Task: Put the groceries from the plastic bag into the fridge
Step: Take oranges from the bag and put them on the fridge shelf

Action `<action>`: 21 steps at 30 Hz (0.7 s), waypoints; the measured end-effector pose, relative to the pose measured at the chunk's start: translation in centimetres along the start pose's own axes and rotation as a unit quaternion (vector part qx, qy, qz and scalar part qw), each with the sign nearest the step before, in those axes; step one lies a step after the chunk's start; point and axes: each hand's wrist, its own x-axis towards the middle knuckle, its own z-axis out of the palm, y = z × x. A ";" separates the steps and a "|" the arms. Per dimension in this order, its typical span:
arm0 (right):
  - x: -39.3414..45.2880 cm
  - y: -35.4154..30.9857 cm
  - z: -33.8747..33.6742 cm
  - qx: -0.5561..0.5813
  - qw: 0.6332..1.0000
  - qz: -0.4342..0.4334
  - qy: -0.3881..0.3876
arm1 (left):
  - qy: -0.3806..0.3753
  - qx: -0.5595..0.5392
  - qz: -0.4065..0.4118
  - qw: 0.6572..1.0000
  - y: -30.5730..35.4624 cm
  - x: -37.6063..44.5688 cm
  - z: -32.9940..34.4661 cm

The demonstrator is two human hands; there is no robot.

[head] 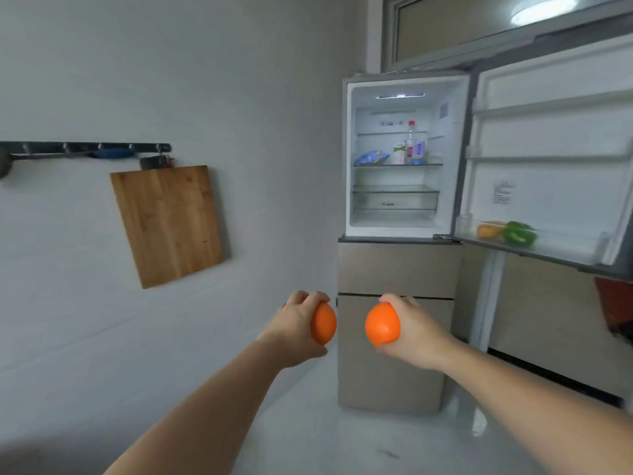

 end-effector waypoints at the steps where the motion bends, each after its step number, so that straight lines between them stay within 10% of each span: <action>1: -0.3 0.6 -0.5 -0.003 1.000 0.007 0.006 | -0.006 -0.002 0.013 1.000 0.6 0.7 0.4; 21: 1.8 9.0 -8.1 0.002 0.998 0.000 0.059 | 0.031 0.046 0.069 0.996 11.3 8.7 1.8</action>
